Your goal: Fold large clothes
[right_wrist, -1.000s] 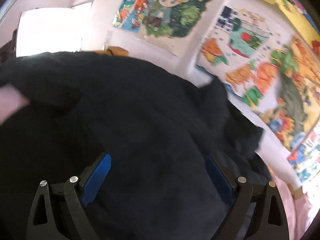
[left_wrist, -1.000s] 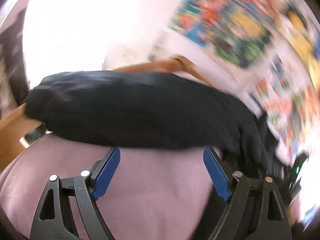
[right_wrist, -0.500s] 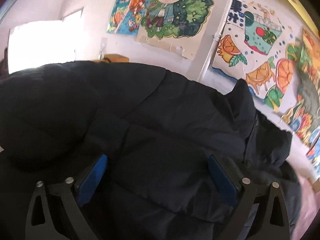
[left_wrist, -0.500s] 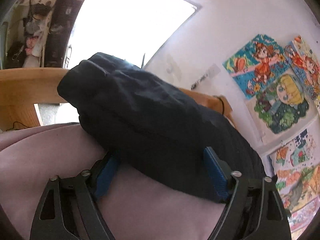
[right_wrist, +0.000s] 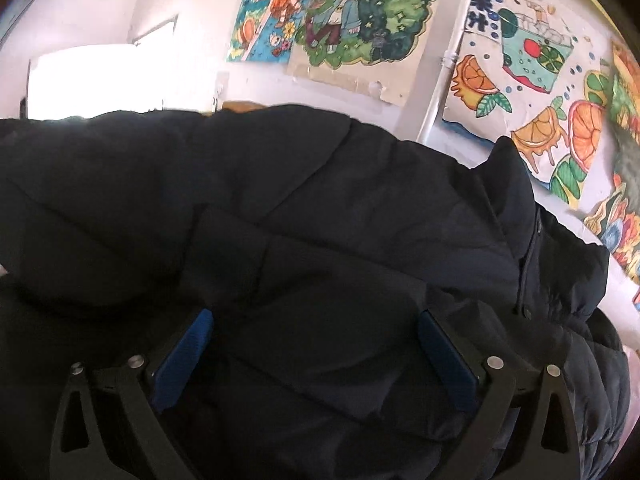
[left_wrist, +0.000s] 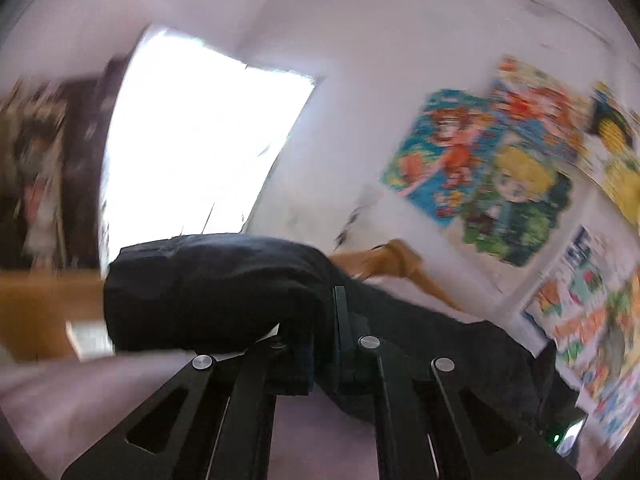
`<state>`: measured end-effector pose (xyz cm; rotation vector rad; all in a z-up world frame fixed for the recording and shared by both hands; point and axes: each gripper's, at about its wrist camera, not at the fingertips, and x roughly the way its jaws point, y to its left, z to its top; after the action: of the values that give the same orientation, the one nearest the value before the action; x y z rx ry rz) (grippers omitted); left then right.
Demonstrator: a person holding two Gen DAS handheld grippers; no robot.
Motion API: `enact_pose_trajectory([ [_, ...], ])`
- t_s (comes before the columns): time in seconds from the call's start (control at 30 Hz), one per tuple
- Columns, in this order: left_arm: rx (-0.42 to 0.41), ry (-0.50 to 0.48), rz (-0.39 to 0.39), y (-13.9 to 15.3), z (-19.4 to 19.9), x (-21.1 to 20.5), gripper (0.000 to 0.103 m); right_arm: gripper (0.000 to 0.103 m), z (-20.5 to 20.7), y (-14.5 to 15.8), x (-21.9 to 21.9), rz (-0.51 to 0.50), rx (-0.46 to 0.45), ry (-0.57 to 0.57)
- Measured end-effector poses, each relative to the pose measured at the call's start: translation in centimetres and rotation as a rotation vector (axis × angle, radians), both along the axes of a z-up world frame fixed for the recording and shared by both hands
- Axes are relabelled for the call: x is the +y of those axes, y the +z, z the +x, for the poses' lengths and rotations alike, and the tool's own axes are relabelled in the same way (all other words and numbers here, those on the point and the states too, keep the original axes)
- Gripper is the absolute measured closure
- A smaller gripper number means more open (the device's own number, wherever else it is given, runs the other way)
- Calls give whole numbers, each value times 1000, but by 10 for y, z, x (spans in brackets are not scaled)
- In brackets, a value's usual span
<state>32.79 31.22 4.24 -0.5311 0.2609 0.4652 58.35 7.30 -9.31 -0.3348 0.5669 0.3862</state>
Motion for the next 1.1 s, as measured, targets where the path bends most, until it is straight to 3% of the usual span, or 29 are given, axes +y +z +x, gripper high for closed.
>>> enact_pose_trajectory([
  [0.23, -44, -225, 264, 50, 29, -80, 99, 0, -16, 30, -39, 133, 49, -4],
  [0.4, -54, -426, 395, 71, 56, -154, 100, 0, -39, 74, -110, 245, 40, -60],
  [0.57, -7, -631, 500, 79, 88, -238, 100, 0, -75, 113, -201, 374, 36, -154],
  [0.7, 38, -779, 590, 69, 104, -298, 100, 0, -102, 123, -264, 458, 11, -240],
  [0.8, 99, -934, 621, 46, 118, -344, 100, 0, -114, 122, -309, 519, -3, -323],
  [0.9, 163, -1031, 666, 20, 125, -381, 100, 0, -123, 113, -347, 608, 8, -377],
  [1.1, 307, -1167, 719, -48, 138, -448, 100, 0, -114, 71, -386, 795, 169, -376],
])
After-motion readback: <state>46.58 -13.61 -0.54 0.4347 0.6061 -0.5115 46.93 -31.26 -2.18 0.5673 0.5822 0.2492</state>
